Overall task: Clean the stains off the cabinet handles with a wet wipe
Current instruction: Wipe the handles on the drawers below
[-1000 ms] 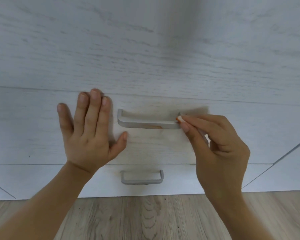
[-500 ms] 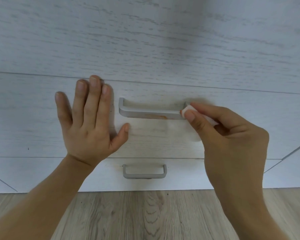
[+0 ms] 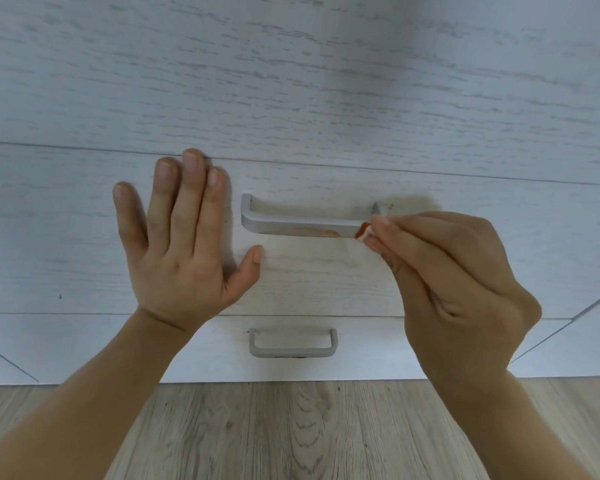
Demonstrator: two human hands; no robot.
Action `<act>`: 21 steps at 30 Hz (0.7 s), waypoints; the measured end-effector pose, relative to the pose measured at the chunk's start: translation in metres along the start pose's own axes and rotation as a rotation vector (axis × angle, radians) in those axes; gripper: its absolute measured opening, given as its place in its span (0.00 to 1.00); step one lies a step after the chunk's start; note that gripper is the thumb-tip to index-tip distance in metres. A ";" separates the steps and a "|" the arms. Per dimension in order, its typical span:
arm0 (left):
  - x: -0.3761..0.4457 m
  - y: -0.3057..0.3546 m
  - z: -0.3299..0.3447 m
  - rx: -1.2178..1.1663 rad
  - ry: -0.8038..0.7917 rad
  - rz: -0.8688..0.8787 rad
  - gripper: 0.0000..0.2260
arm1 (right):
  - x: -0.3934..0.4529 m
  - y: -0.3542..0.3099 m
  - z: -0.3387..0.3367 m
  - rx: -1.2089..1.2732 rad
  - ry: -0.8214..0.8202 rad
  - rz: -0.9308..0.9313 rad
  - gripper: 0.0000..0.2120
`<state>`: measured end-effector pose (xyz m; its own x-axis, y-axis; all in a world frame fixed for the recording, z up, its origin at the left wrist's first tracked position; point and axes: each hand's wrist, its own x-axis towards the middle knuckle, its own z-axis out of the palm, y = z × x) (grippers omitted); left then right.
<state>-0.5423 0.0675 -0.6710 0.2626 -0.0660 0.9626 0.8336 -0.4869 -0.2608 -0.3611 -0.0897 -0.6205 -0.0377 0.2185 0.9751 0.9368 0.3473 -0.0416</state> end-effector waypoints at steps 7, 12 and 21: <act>0.000 0.000 0.000 -0.001 -0.006 -0.006 0.34 | 0.001 0.008 0.002 -0.050 -0.008 -0.145 0.05; 0.000 0.001 0.000 0.010 -0.003 -0.007 0.34 | 0.003 0.010 0.005 -0.068 -0.001 -0.167 0.04; 0.001 0.001 -0.001 0.002 -0.001 0.000 0.34 | 0.007 0.009 -0.001 -0.042 -0.024 -0.109 0.05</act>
<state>-0.5417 0.0666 -0.6703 0.2635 -0.0653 0.9625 0.8345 -0.4851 -0.2613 -0.3525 -0.0864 -0.6135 -0.1477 0.2031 0.9679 0.9406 0.3313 0.0741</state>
